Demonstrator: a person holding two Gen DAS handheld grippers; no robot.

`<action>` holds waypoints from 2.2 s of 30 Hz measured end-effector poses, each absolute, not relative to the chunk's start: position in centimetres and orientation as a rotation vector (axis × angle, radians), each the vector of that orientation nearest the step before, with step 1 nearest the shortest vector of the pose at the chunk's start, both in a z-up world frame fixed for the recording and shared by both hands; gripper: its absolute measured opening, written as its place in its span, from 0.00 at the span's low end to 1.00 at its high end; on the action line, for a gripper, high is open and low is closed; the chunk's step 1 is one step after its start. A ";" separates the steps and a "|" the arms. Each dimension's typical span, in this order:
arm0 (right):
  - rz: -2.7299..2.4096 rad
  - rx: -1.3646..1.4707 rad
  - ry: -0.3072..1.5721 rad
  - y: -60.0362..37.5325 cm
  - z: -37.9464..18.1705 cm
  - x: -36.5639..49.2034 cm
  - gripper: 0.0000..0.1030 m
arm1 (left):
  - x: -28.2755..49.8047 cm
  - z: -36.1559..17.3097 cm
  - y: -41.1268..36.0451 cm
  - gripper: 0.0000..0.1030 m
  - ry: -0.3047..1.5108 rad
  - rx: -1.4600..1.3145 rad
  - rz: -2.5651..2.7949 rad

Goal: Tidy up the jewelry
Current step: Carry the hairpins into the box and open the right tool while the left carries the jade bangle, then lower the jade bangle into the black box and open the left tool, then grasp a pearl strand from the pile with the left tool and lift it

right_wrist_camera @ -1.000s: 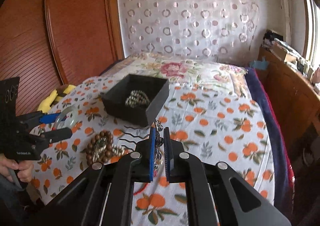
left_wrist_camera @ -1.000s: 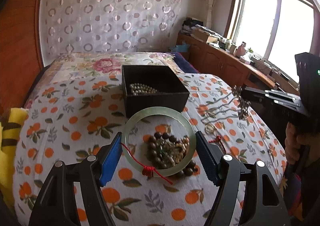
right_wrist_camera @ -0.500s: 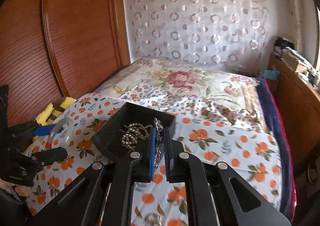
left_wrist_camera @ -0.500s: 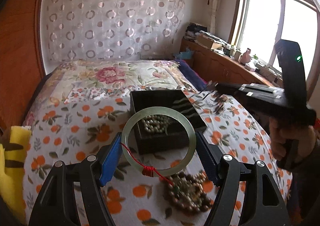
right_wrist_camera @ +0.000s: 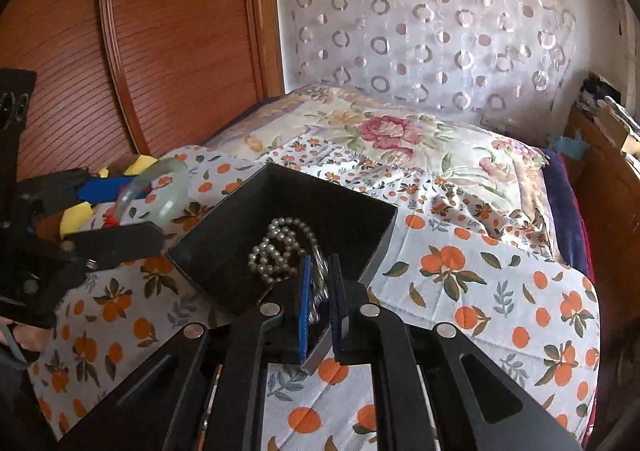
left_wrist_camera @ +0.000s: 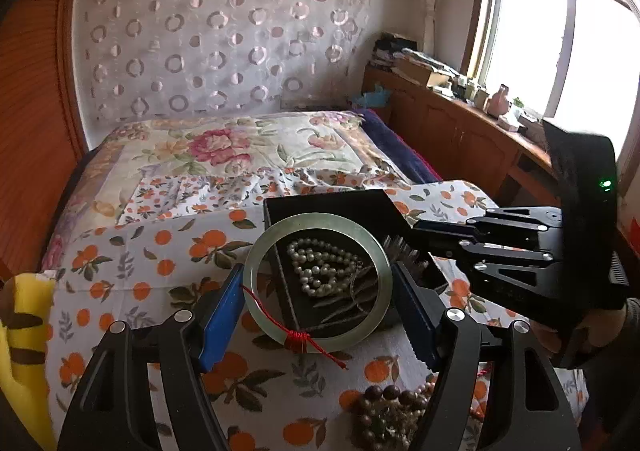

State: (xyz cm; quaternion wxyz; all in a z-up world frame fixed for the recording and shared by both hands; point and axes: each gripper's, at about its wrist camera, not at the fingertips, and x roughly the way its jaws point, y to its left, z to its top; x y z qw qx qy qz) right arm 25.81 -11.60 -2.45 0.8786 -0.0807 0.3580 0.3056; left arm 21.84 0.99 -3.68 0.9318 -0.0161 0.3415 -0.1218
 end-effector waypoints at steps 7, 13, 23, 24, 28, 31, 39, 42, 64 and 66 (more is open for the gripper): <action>0.605 -0.125 0.702 -14.6 -1.1 25.7 0.10 | 23.7 -4.1 -0.6 0.67 0.722 0.007 -0.272; 0.571 -0.089 0.701 -17.0 -1.5 25.7 0.17 | 25.4 -4.9 -2.5 0.67 0.754 0.072 -0.269; 0.563 -0.066 0.699 -18.4 -2.3 25.3 0.19 | 25.5 -6.3 -3.5 0.67 0.793 0.105 -0.258; 0.561 -0.067 0.699 -18.4 -2.4 25.3 0.19 | 25.4 -6.3 -3.3 0.67 0.795 0.098 -0.262; 0.558 -0.071 0.700 -18.8 -2.4 24.8 0.19 | 25.1 -6.2 -3.0 0.73 0.788 0.081 -0.259; 0.552 -0.068 0.705 -19.0 -2.4 24.5 0.19 | 24.7 -6.0 -2.8 0.74 0.782 0.073 -0.260; 0.565 -0.084 0.708 -19.2 -2.4 20.9 0.19 | 21.5 -4.8 -2.0 0.74 0.746 0.037 -0.259; 0.570 -0.092 0.714 -19.0 -2.6 19.3 0.19 | 19.7 -4.9 -1.6 0.74 0.747 0.017 -0.257; 0.556 -0.104 0.805 -19.0 -6.1 9.3 0.19 | 11.2 -8.7 -4.1 0.55 0.794 0.003 -0.314; 0.554 -0.099 0.813 -19.1 -6.4 9.0 0.19 | 11.2 -8.8 -4.4 0.46 0.794 0.009 -0.318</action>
